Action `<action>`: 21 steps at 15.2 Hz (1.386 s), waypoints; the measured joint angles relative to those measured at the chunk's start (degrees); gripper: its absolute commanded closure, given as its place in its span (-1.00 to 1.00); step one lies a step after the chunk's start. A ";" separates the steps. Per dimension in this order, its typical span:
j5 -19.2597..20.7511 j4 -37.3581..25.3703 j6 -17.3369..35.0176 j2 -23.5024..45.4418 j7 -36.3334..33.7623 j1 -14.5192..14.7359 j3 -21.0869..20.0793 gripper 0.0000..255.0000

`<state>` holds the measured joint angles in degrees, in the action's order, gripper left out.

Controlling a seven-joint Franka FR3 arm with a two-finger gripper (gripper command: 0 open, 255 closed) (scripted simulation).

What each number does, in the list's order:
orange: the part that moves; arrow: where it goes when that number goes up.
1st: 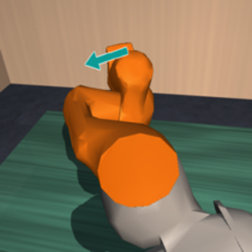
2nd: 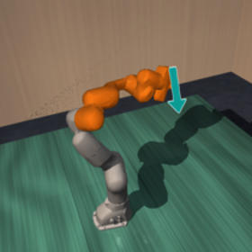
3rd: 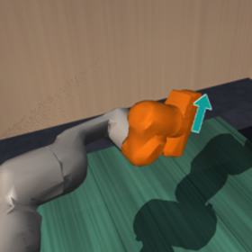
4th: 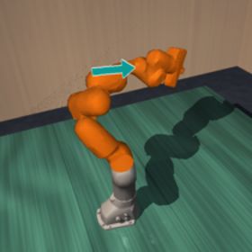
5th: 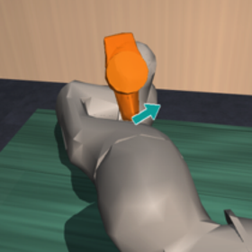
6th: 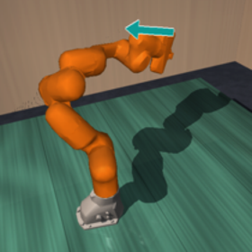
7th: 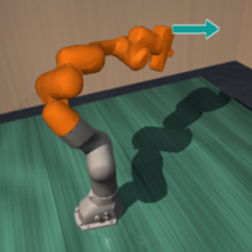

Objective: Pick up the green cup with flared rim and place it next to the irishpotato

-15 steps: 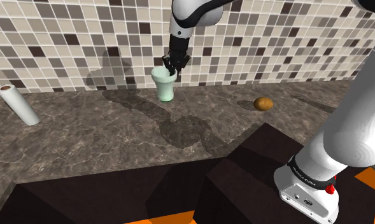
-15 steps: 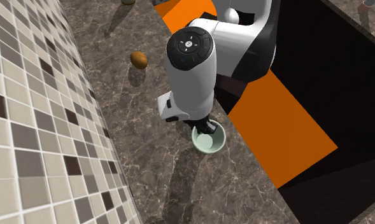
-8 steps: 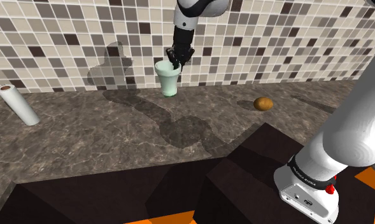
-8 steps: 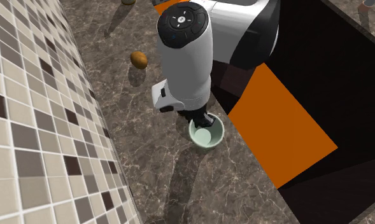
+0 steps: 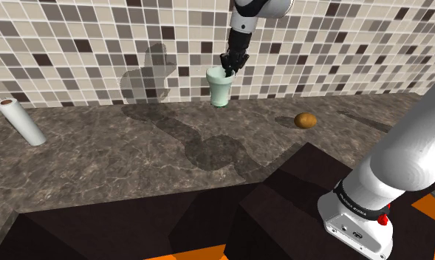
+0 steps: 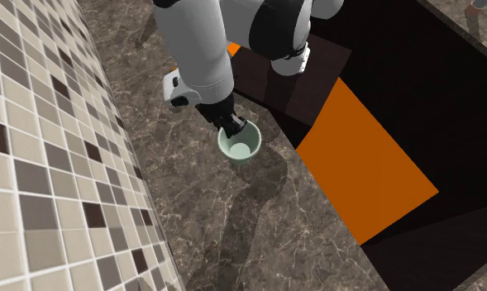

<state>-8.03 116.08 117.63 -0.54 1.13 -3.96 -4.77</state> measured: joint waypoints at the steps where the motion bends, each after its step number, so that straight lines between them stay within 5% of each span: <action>1: -0.15 1.20 0.00 -1.05 1.15 -0.52 0.54 1.00; 12: 0.20 6.52 -1.44 -5.89 16.41 -7.71 8.86 1.00; 21: 0.98 3.10 -4.46 -3.91 28.74 -13.53 15.97 1.00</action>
<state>-7.05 119.18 113.17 -4.45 29.87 -17.49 11.20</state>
